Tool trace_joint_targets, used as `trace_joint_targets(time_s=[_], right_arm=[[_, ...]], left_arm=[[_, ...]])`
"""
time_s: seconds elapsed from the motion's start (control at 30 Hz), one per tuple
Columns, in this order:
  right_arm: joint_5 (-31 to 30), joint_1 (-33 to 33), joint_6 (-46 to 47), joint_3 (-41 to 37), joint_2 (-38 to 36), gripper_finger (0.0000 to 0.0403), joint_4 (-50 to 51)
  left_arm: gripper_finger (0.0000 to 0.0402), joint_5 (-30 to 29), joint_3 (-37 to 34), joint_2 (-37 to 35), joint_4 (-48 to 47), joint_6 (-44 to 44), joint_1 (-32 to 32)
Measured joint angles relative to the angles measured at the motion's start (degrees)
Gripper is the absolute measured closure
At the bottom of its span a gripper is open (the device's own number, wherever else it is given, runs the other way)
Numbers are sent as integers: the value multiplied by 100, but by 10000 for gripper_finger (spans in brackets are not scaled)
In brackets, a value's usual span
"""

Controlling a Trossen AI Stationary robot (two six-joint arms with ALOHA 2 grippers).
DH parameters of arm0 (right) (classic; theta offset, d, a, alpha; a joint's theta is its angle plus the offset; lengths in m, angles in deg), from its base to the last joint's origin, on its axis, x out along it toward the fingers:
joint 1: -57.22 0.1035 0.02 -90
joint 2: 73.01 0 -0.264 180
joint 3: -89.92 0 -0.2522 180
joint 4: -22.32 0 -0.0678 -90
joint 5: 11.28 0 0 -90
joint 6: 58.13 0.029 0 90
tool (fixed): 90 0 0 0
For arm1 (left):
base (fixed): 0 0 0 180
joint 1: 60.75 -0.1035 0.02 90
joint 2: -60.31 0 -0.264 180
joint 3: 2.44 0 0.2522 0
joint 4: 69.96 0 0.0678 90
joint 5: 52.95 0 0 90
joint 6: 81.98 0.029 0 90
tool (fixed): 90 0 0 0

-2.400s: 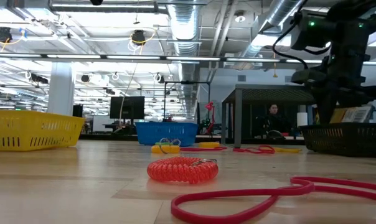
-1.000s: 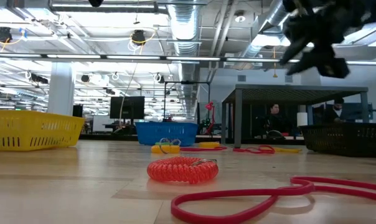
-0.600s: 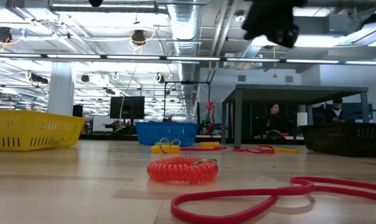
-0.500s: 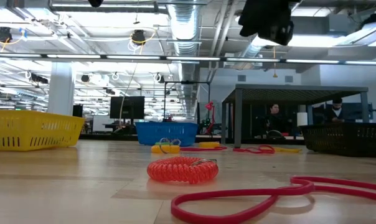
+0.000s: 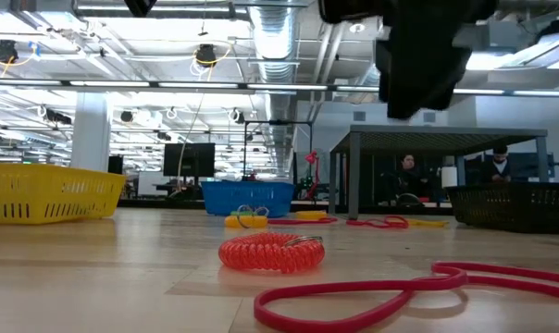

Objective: Pick & Place Office Desk Supplies
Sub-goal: Put the red rubber band into the yellow bin

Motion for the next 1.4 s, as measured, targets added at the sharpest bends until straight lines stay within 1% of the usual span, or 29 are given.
trace_joint_targets(time_s=[0.1,0.2,0.3,0.5,0.6,0.73,0.97,1.17,1.23,1.4], right_arm=[[-21,135,-320,257,376,287,279],[-24,264,-720,588,740,290,970],[-118,343,-1196,892,1030,293,1460],[-205,381,-1657,1390,1394,295,1477],[-255,411,-1733,1409,1412,295,1490],[-491,441,-1836,1398,1410,296,1557],[-638,420,-1908,1368,1408,296,1497],[-658,389,-2058,1357,1550,296,1450],[-518,389,-2052,1365,1677,296,1355],[-388,386,-2012,1388,1807,296,1366]], left_arm=[[323,0,0,17,4,0,0],[323,3,-2,33,6,0,1],[323,4,-2,40,-9,-15,1],[323,12,-2,79,-24,-25,1],[323,17,-2,79,-31,-42,1],[323,17,-2,79,-40,-44,1],[323,19,-2,79,-42,-46,1],[323,19,-2,79,-42,-46,1],[323,19,-2,77,-42,-45,1],[323,19,-2,76,-84,-129,1]])
